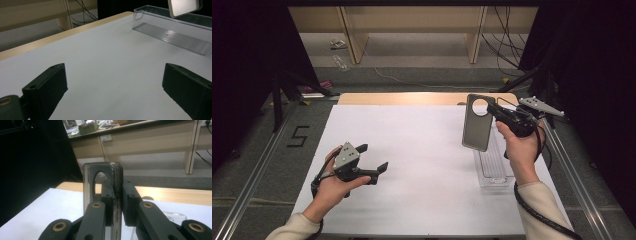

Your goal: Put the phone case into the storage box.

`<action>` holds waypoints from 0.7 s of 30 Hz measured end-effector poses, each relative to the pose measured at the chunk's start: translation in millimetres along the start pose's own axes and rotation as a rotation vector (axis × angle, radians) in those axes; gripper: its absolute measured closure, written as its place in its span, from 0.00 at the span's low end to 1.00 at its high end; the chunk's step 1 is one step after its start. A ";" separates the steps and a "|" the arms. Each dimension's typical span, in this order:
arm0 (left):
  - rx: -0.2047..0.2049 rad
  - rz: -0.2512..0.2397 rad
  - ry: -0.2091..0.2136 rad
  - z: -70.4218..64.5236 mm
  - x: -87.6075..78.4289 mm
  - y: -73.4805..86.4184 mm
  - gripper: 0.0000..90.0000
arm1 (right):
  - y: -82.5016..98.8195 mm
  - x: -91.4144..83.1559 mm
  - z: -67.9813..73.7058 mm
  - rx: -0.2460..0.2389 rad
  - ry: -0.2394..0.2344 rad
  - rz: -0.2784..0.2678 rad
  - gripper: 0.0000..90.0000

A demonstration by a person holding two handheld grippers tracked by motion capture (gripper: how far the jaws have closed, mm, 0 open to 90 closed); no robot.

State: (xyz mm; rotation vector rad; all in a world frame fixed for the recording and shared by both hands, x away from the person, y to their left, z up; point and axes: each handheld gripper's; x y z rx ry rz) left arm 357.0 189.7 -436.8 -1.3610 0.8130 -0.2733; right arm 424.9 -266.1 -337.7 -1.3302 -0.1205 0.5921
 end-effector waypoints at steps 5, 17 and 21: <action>0.001 -0.001 0.001 0.1 0.1 -0.1 0.06 | -0.3 -0.5 -0.9 0.000 0.003 0.000 0.91; 0.000 0.000 0.000 0.1 0.0 0.0 0.06 | -1.4 -2.0 -2.5 0.004 0.006 -0.005 0.91; 0.002 0.002 0.002 0.1 0.2 0.2 0.06 | -2.1 -3.2 -3.7 0.002 0.011 -0.008 0.91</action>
Point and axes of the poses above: each handheld gripper's, and its own axes: x roughly forward along the jaws, y roughly out of its underside, z roughly to its left, and after that the axes turned 1 degree about x, right-handed
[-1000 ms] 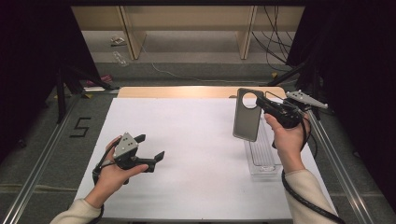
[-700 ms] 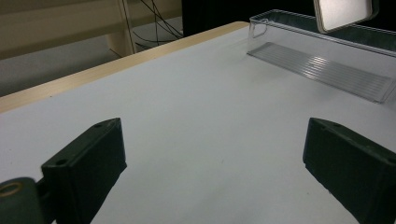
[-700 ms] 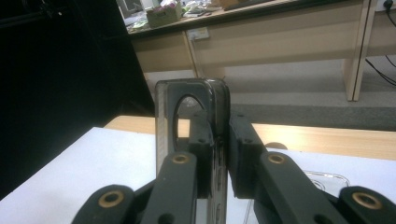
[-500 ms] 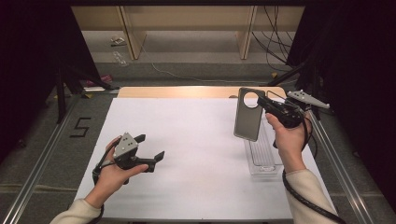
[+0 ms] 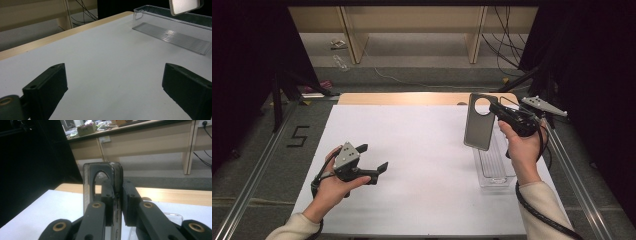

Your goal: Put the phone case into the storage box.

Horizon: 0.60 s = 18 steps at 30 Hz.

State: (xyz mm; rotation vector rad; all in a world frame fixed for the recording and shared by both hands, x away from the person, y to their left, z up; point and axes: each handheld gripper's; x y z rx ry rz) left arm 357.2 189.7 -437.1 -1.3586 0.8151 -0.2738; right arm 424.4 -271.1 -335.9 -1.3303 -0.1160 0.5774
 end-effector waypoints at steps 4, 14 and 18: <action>0.000 -0.001 0.000 -0.1 0.0 -0.2 0.06 | 0.2 0.2 -0.7 0.000 0.002 -0.001 0.91; 0.000 -0.001 0.000 0.0 0.0 -0.2 0.06 | -0.3 -0.8 -3.0 -0.003 0.013 -0.003 0.91; 0.000 -0.001 -0.001 0.1 -0.1 -0.4 0.06 | -0.2 -1.0 -3.7 -0.002 0.016 -0.002 0.91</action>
Point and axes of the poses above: each handheld gripper's, and its own axes: x roughly forward along the jaws, y roughly out of its underside, z roughly to its left, and after that the axes turned 1 degree about x, right-handed
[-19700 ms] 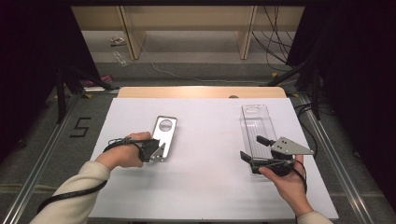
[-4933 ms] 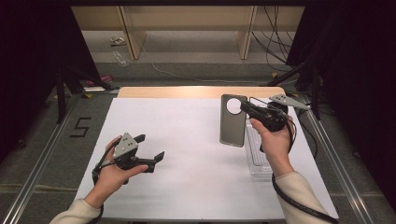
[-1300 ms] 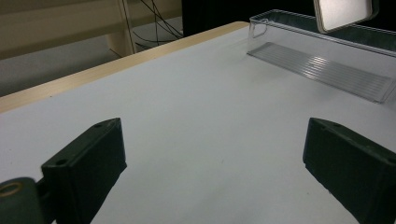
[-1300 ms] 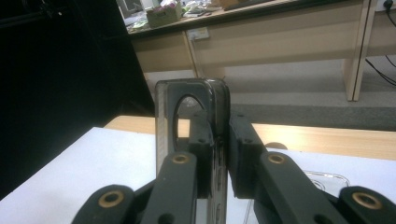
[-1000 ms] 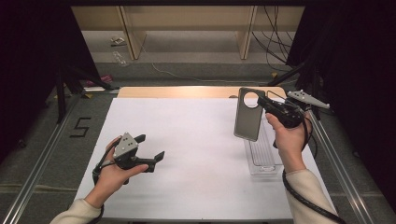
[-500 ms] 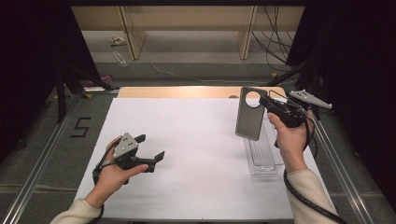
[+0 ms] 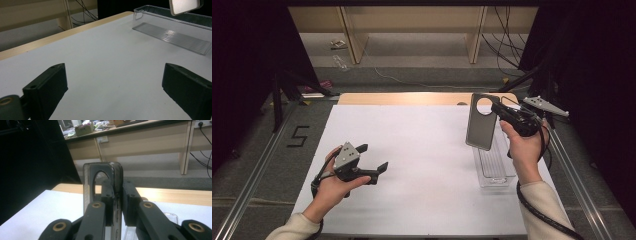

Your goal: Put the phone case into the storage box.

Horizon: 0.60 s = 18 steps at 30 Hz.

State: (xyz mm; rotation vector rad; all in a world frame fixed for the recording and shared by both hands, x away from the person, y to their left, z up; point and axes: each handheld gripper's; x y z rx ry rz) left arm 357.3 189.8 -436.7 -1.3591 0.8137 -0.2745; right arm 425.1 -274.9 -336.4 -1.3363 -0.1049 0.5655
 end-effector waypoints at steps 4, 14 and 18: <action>-0.002 0.000 -0.001 0.0 -0.1 0.0 0.06 | -0.2 -0.3 -0.2 -0.001 0.003 -0.001 0.91; -0.002 -0.001 -0.001 0.2 0.0 0.0 0.06 | -1.0 -1.4 -2.0 -0.001 0.009 -0.004 0.91; -0.001 0.001 0.000 0.0 0.2 0.1 0.06 | -1.3 -1.9 -2.9 -0.001 0.011 -0.005 0.91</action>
Point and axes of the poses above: each handheld gripper's, and its own axes: x roughly forward along the jaws, y roughly out of its underside, z roughly to its left, and after that the axes turned 1 degree about x, right-handed
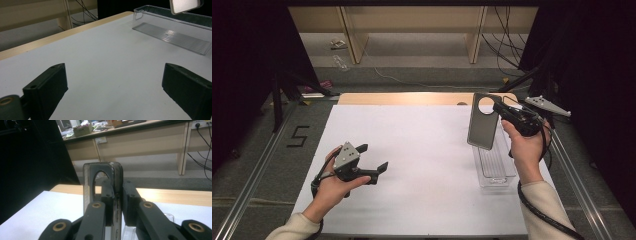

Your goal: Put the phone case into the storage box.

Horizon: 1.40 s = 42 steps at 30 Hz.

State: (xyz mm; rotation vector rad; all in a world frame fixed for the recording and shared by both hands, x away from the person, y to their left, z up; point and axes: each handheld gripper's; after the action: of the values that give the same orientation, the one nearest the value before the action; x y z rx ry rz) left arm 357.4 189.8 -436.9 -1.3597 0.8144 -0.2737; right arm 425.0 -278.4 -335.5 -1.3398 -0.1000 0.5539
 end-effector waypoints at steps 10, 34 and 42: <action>-0.005 -0.001 0.002 0.2 0.0 -0.2 0.06 | 0.4 0.2 -1.3 0.004 0.004 0.004 0.91; -0.006 -0.003 0.000 0.6 -0.2 -0.1 0.06 | -2.1 -3.6 -7.3 0.007 0.019 -0.008 0.91; -0.006 -0.003 -0.001 0.7 -0.2 0.0 0.06 | -2.3 -4.1 -8.8 0.007 0.023 -0.009 0.91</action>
State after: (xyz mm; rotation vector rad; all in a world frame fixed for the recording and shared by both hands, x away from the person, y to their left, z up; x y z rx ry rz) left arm 357.7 190.4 -436.9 -1.3664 0.8135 -0.2732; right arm 425.5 -288.3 -334.5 -1.3378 -0.0847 0.5308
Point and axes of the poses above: each handheld gripper's, and its own axes: x roughly forward along the jaws, y roughly out of its underside, z roughly to its left, and after that the axes turned 1 degree about x, right-handed
